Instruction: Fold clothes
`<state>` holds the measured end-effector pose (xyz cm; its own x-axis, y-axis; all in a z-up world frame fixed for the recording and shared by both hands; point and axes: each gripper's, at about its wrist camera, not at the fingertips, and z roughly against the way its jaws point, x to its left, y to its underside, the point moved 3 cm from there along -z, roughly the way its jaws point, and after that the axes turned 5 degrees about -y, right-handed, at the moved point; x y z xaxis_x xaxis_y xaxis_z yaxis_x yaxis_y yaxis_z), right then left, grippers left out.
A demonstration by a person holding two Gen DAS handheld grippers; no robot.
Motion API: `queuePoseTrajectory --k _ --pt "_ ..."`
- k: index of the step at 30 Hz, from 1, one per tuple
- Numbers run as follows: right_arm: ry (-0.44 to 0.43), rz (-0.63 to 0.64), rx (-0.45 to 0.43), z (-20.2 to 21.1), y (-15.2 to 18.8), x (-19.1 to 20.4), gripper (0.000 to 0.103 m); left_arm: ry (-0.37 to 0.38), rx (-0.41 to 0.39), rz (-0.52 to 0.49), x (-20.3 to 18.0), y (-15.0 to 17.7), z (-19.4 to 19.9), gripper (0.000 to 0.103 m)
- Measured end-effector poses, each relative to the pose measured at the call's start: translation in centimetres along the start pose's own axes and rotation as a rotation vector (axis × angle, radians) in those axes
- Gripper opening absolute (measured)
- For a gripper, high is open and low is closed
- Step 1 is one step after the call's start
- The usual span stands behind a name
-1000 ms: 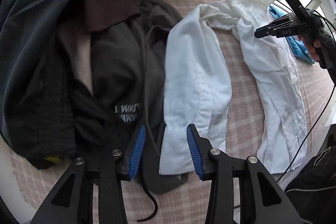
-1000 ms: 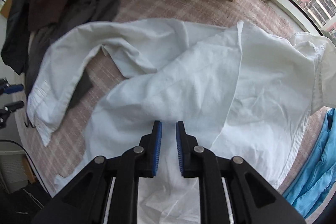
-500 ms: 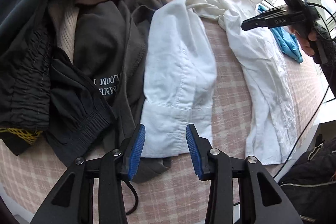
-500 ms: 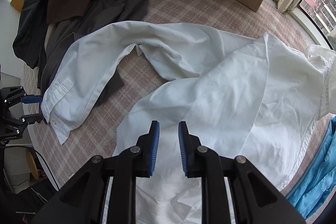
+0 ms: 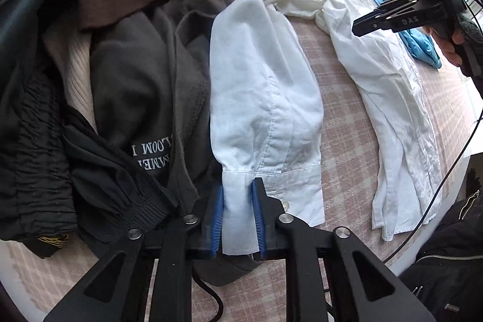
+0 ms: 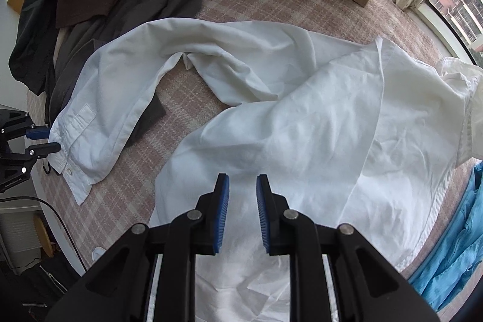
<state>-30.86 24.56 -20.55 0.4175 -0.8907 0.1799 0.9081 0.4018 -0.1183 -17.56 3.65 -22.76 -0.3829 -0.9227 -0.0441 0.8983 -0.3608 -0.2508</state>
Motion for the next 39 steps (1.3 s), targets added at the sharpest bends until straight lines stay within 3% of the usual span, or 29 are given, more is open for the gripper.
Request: queuePoseTrajectory --k 5,9,11,13,17,22,27,29,32,35,36,39 --pt "-0.028 -0.019 -0.002 0.1 -0.3 -0.5 0.019 0.036 -0.022 0.007 -0.7 -0.3 -0.1 0.011" --pt "-0.045 -0.038 -0.020 0.7 -1.0 -1.3 0.019 0.004 0.000 0.033 -0.6 -0.5 -1.0 0.005" --pt "-0.056 -0.058 -0.033 1.0 -1.5 -2.1 0.020 0.010 -0.037 0.030 -0.4 -1.1 0.8 0.004" --pt "-0.063 -0.078 -0.042 1.2 -2.0 -2.9 0.028 0.011 -0.082 0.027 0.1 -1.9 3.1 0.004" --pt "-0.097 -0.117 -0.009 0.5 -2.8 -3.7 0.031 -0.082 -0.167 0.069 4.6 -4.5 8.6 0.004" --pt "-0.157 -0.138 -0.052 2.0 -4.1 -4.4 0.031 -0.204 -0.210 0.076 9.1 -8.7 12.5 0.004" --pt "-0.166 -0.142 -0.067 2.2 -6.7 -5.4 0.031 -0.199 -0.209 0.051 11.4 -13.0 13.2 0.004" --pt "-0.217 -0.134 -0.030 2.1 -6.0 -5.2 0.031 -0.189 -0.207 0.044 12.1 -14.7 13.3 0.004" --pt "-0.241 -0.109 -0.044 2.6 -5.4 -4.8 0.031 -0.191 -0.188 0.040 12.7 -16.3 13.1 0.004" --pt "-0.118 -0.082 -0.005 0.5 -5.5 -4.9 0.030 -0.176 -0.160 0.040 13.1 -16.7 12.5 0.004" --pt "-0.108 -0.078 -0.011 0.5 -5.5 -5.0 0.023 -0.174 -0.152 0.035 13.0 -16.5 12.3 0.004" --pt "-0.181 -0.134 -0.087 2.3 -6.0 -6.0 0.016 -0.192 -0.096 0.011 11.7 -14.6 10.4 0.004"
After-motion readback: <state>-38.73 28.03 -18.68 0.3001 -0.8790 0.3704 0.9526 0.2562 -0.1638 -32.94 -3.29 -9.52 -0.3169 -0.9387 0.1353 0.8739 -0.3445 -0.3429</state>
